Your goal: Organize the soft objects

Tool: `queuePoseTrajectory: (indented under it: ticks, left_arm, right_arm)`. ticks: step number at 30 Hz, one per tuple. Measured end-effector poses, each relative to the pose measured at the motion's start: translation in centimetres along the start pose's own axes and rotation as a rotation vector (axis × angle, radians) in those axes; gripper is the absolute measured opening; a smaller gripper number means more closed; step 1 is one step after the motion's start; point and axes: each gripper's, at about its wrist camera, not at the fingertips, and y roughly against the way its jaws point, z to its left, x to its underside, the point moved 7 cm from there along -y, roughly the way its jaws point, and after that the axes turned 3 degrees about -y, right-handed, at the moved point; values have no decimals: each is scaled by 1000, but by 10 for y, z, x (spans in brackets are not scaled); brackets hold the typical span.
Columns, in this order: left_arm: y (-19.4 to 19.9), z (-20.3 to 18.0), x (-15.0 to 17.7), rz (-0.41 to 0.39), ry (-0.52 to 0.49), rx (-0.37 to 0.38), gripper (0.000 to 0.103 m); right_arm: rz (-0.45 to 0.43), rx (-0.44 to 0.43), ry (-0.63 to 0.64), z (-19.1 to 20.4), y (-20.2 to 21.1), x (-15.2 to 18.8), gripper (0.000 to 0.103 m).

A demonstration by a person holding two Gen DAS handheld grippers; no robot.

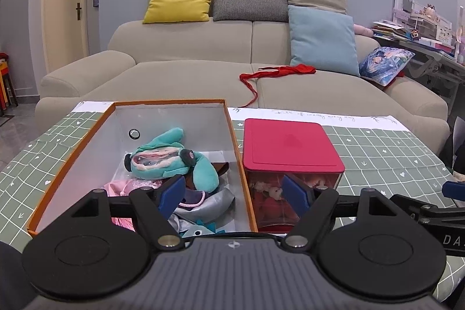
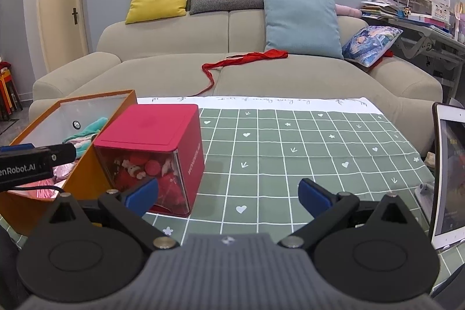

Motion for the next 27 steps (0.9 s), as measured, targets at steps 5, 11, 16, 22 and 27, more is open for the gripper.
queuePoseTrajectory:
  ticks: [5, 11, 16, 22, 27]
  left_arm:
    - [-2, 0, 1, 12, -9, -3, 89]
    - [-3, 2, 2, 16, 9, 11, 90]
    - [-3, 4, 2, 17, 18, 8, 90]
    - [-3, 4, 3, 16, 14, 4, 90]
    - [-3, 4, 3, 20, 24, 15, 90]
  right_arm:
    - [0, 13, 16, 2, -1, 0, 100]
    - [9, 11, 11, 1, -1, 1, 100]
    - [16, 5, 2, 1, -1, 1, 100]
    - [4, 19, 16, 0, 0, 1, 100]
    - [10, 15, 20, 1, 0, 2, 100]
